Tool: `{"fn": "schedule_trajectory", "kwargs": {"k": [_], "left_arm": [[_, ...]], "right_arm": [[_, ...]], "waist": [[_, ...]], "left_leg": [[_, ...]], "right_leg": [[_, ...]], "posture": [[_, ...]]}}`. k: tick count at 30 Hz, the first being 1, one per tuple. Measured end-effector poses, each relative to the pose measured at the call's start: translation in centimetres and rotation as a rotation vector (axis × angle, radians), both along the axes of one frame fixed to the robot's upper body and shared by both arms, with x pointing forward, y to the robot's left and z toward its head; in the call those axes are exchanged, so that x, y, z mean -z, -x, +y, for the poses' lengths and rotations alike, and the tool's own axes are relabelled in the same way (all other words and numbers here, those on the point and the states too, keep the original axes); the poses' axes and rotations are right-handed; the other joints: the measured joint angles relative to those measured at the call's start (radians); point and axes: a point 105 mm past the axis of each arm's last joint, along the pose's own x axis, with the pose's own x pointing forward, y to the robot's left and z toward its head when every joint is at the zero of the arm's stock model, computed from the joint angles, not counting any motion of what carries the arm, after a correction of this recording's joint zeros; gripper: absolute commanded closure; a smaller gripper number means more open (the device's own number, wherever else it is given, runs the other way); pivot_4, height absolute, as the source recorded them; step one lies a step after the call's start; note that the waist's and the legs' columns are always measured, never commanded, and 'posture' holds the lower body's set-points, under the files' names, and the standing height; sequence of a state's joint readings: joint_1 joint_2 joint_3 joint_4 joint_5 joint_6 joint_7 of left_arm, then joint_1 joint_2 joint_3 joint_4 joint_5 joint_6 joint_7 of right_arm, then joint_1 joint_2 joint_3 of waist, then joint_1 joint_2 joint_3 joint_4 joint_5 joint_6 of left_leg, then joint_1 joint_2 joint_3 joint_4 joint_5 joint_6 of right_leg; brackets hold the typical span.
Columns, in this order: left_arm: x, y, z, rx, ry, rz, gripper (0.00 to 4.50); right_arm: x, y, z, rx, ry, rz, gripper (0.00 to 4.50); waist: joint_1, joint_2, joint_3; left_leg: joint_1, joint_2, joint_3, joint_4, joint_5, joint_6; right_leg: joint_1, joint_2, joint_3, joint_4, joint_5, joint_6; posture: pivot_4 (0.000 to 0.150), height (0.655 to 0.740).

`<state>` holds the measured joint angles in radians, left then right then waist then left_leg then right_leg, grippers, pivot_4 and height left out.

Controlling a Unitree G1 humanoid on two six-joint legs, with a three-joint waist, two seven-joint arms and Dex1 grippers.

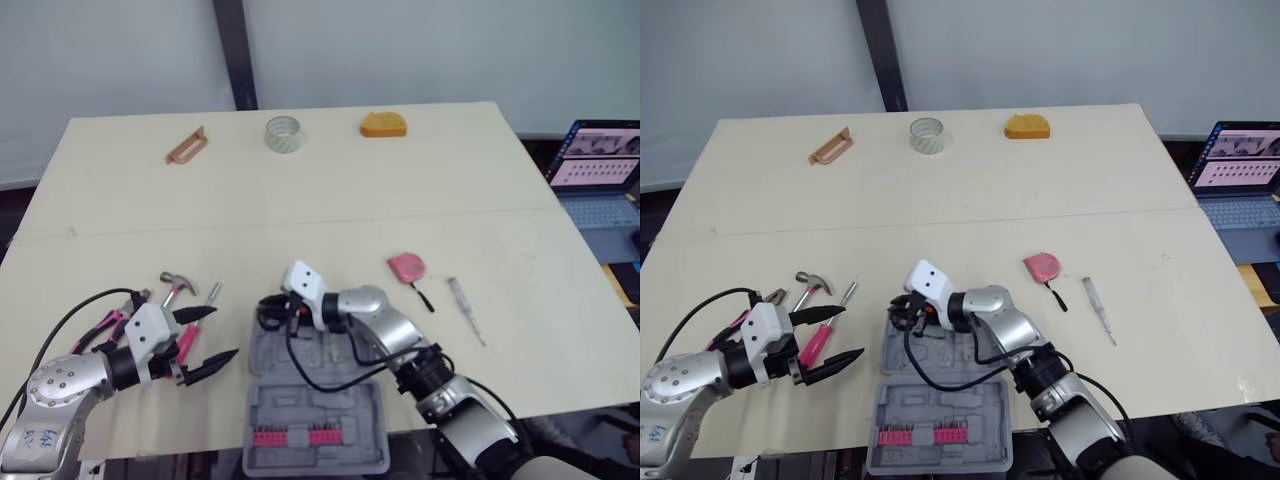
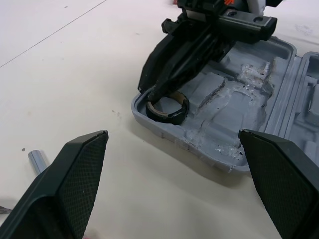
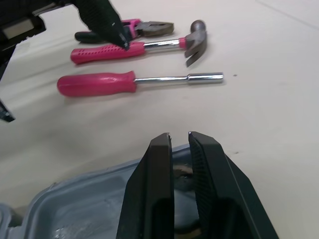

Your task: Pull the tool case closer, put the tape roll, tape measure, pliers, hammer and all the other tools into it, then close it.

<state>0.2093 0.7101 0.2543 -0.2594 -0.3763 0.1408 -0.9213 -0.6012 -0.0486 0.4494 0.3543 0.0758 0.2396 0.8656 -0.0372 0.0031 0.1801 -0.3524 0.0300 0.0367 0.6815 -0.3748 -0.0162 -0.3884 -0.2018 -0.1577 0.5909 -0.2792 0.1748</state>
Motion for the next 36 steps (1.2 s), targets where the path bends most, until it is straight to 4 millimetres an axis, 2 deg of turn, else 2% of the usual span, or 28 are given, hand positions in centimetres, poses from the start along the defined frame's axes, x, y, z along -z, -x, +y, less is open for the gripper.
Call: {"fn": "schedule_trajectory", "kwargs": {"k": [8, 26, 31, 36], "left_arm": [[0.0, 0.0, 0.0, -0.001, -0.001, 0.001, 0.0], [0.0, 0.0, 0.0, -0.002, -0.001, 0.0, 0.0], [0.0, 0.0, 0.0, -0.002, -0.001, 0.001, 0.0], [0.2, -0.1, 0.1, -0.009, 0.005, 0.019, 0.0]], "right_arm": [[1.3, -0.1, -0.2, 0.002, 0.055, -0.005, 3.86], [2.4, -0.5, -0.1, -0.035, 0.154, -0.098, 3.86], [2.6, -0.5, -0.2, -0.032, 0.15, -0.094, 3.86], [1.8, -0.3, -0.5, -0.002, 0.048, -0.009, 3.86]], "waist": [[0.0, 0.0, 0.0], [-0.006, 0.001, -0.004], [-0.005, 0.001, -0.008], [-0.004, 0.002, -0.007]], "left_leg": [[0.0, 0.0, 0.0, 0.0, 0.0, 0.0], [0.002, 0.0, 0.0, 0.0, 0.0, 0.0], [0.002, 0.0, 0.0, 0.0, 0.0, 0.0], [0.001, 0.0, 0.0, 0.0, 0.0, 0.0]], "right_leg": [[0.0, 0.0, 0.0, 0.0, 0.0, 0.0], [0.001, 0.0, 0.0, 0.001, 0.0, 0.0], [0.002, 0.0, 0.0, 0.0, 0.0, 0.0], [0.002, 0.0, 0.0, 0.0, 0.0, 0.0]], "posture": [[0.15, 0.74], [0.15, 0.74], [0.15, 0.74], [0.15, 0.74]]}}
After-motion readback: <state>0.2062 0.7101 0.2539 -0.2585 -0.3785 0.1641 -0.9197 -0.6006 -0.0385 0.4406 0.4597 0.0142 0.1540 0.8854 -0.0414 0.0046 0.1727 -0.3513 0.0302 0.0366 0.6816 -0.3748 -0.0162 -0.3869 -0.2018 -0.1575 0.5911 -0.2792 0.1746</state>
